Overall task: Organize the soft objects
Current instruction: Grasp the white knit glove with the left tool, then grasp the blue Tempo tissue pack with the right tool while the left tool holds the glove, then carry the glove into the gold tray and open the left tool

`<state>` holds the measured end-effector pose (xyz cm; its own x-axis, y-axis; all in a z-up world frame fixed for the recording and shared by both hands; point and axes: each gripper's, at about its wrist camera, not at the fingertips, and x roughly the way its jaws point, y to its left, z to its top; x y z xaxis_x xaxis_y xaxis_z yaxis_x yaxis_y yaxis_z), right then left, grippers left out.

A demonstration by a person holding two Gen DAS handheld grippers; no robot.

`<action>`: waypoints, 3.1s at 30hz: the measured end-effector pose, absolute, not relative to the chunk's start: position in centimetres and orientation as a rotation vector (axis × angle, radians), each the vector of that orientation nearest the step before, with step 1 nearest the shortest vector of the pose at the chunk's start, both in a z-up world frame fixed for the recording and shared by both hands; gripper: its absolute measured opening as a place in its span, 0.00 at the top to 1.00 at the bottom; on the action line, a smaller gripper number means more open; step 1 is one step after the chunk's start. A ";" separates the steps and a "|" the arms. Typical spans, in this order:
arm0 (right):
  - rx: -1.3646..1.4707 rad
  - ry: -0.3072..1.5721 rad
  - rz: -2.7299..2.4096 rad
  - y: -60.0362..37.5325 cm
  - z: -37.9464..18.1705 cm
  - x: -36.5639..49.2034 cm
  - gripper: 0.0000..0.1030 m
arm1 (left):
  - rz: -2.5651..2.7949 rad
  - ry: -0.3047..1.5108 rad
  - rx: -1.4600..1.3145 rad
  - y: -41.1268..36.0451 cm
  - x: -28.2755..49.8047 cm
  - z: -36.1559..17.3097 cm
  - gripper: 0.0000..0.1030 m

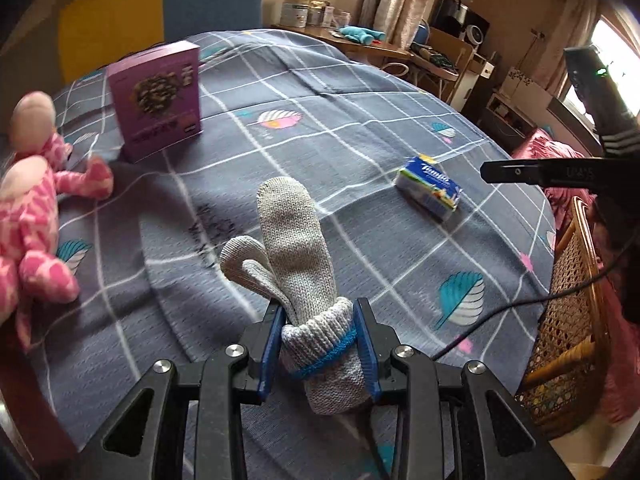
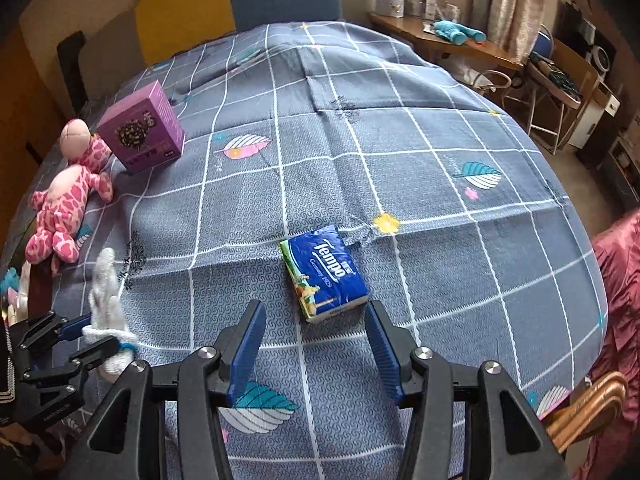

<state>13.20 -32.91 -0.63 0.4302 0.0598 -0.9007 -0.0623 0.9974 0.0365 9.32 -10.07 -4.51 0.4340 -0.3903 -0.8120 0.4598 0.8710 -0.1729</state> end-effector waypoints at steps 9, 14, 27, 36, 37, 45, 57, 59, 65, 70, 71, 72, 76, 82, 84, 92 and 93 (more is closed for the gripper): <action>-0.143 1.303 0.051 -31.6 -5.5 19.2 0.34 | -0.412 1.032 0.009 -2.3 7.6 -6.3 0.64; -0.162 1.363 0.029 -31.1 -7.7 19.9 0.41 | -0.414 1.006 -0.023 -2.0 7.3 -6.9 0.61; -0.079 1.254 0.295 -21.0 -7.2 16.0 0.46 | -0.405 1.020 -0.159 -0.9 7.7 -8.0 0.46; -0.111 1.252 0.274 -20.1 -9.2 16.1 0.45 | -0.386 1.037 -0.163 -1.3 8.0 -8.1 0.41; -0.121 1.249 0.273 -20.0 -9.2 16.2 0.46 | -0.382 1.035 -0.158 -1.4 8.0 -8.1 0.41; -0.074 1.251 0.273 -20.3 -9.0 16.5 0.45 | -0.344 1.021 -0.116 -1.8 7.9 -7.9 0.33; -0.048 1.251 0.258 -20.7 -8.8 16.5 0.46 | -0.339 1.001 -0.074 -2.0 8.7 -6.9 0.56; -0.099 1.233 0.238 -20.5 -8.9 16.4 0.47 | -0.352 1.016 -0.059 -2.4 9.0 -7.1 0.59; -0.151 1.221 0.235 -19.8 -9.1 16.1 0.47 | -0.329 0.985 -0.044 -2.3 8.0 -6.7 0.61; -0.137 1.227 0.235 -20.1 -9.1 16.2 0.47 | -0.299 0.907 -0.046 -1.3 6.3 -4.3 0.61; -0.142 1.225 0.234 -20.0 -9.1 16.2 0.47 | -0.289 0.890 -0.047 -1.0 6.1 -3.7 0.61; -0.142 1.224 0.234 -20.0 -9.1 16.2 0.47 | -0.279 0.872 -0.050 -0.7 5.9 -3.0 0.61; -0.155 1.219 0.229 -19.7 -9.2 16.0 0.47 | -0.243 0.821 -0.054 0.5 5.2 -1.1 0.61; -0.181 1.213 0.221 -19.4 -9.4 15.8 0.48 | -0.209 0.799 -0.073 2.0 4.5 0.0 0.61; -0.184 1.210 0.217 -19.3 -9.4 15.8 0.48 | -0.202 0.799 -0.079 2.2 4.3 0.0 0.61; -0.198 1.203 0.222 -19.4 -9.5 15.7 0.48 | -0.183 0.787 -0.092 3.0 3.4 0.4 0.61; -0.198 1.202 0.222 -19.4 -9.3 15.7 0.48 | -0.180 0.786 -0.095 3.1 3.3 0.5 0.61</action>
